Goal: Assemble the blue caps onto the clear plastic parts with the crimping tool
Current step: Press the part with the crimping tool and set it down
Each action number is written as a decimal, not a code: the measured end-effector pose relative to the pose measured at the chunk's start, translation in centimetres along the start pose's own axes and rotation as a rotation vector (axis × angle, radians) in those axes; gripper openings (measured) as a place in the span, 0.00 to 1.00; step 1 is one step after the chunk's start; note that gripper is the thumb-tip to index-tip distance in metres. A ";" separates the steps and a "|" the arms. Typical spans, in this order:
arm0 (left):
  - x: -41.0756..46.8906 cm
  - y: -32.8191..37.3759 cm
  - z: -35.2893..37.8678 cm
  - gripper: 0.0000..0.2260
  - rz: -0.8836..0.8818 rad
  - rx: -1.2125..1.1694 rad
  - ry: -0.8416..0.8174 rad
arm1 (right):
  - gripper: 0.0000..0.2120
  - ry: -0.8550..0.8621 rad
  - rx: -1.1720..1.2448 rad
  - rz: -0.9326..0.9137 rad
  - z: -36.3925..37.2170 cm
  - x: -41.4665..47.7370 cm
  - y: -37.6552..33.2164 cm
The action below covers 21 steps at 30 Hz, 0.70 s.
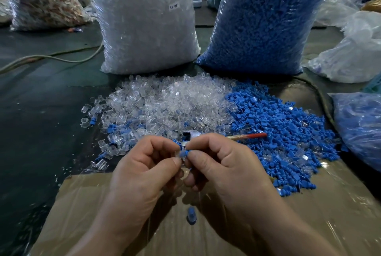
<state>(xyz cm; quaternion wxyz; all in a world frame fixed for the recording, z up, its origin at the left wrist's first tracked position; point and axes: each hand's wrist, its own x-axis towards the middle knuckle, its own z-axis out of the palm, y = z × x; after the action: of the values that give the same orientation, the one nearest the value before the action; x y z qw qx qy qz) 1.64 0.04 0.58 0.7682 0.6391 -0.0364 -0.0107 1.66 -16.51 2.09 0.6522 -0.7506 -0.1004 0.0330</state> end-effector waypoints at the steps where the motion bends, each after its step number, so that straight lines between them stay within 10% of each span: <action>1: 0.1 0.0 0.1 0.09 0.000 0.002 -0.003 | 0.03 0.010 -0.048 -0.017 -0.1 0.0 0.1; 21: 0.3 -0.4 0.7 0.05 -0.031 0.042 -0.007 | 0.08 0.116 -0.640 -0.322 0.0 0.0 0.9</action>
<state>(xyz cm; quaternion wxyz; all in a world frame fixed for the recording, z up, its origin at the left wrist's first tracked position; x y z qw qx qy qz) 1.93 -0.77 0.33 0.7541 0.6556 -0.0295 -0.0238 1.72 -16.66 1.23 0.3855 -0.8920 -0.1855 -0.1458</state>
